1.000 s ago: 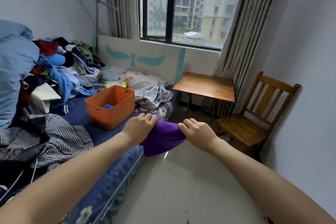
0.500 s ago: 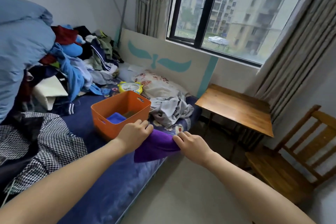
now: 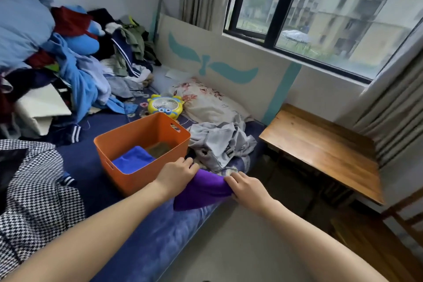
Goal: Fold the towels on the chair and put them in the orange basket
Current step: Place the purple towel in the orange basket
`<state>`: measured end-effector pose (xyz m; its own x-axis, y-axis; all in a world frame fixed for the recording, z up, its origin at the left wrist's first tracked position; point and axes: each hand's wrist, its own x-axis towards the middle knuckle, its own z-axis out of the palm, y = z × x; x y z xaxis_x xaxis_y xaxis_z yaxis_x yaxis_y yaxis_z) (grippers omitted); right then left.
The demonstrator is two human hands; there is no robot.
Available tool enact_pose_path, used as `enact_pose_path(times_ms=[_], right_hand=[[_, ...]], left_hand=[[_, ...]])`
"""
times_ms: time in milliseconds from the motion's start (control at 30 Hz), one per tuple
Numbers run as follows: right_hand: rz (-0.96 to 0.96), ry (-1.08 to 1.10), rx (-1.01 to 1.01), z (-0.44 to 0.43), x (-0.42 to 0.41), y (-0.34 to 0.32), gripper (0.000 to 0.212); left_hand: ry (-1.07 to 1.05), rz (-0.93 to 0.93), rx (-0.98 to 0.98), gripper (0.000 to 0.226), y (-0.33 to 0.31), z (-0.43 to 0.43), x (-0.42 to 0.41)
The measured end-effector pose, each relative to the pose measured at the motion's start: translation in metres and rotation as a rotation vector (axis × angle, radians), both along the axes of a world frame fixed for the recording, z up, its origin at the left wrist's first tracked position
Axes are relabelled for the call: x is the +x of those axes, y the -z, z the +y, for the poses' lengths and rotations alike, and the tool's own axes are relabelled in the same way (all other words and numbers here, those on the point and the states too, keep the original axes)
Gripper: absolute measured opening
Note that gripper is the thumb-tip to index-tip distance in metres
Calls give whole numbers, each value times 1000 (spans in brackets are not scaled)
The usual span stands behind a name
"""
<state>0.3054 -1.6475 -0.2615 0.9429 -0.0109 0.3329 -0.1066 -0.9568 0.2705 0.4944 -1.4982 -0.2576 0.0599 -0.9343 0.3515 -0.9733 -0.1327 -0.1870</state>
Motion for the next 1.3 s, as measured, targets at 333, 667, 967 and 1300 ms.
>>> enact_pose_path(times_ms=[333, 667, 967, 1300], right_hand=[[-30, -153, 120, -139, 92, 0, 60], [2, -416, 211, -165, 191, 8, 45], [156, -497, 166, -193, 308, 8, 65], [619, -295, 377, -228, 456, 44, 38]], left_hand=[[-330, 173, 4, 58, 5, -104, 45], [-618, 240, -115, 60, 4, -99, 95], [-777, 301, -74, 61, 27, -116, 181], [-889, 892, 126, 38, 82, -164, 315]])
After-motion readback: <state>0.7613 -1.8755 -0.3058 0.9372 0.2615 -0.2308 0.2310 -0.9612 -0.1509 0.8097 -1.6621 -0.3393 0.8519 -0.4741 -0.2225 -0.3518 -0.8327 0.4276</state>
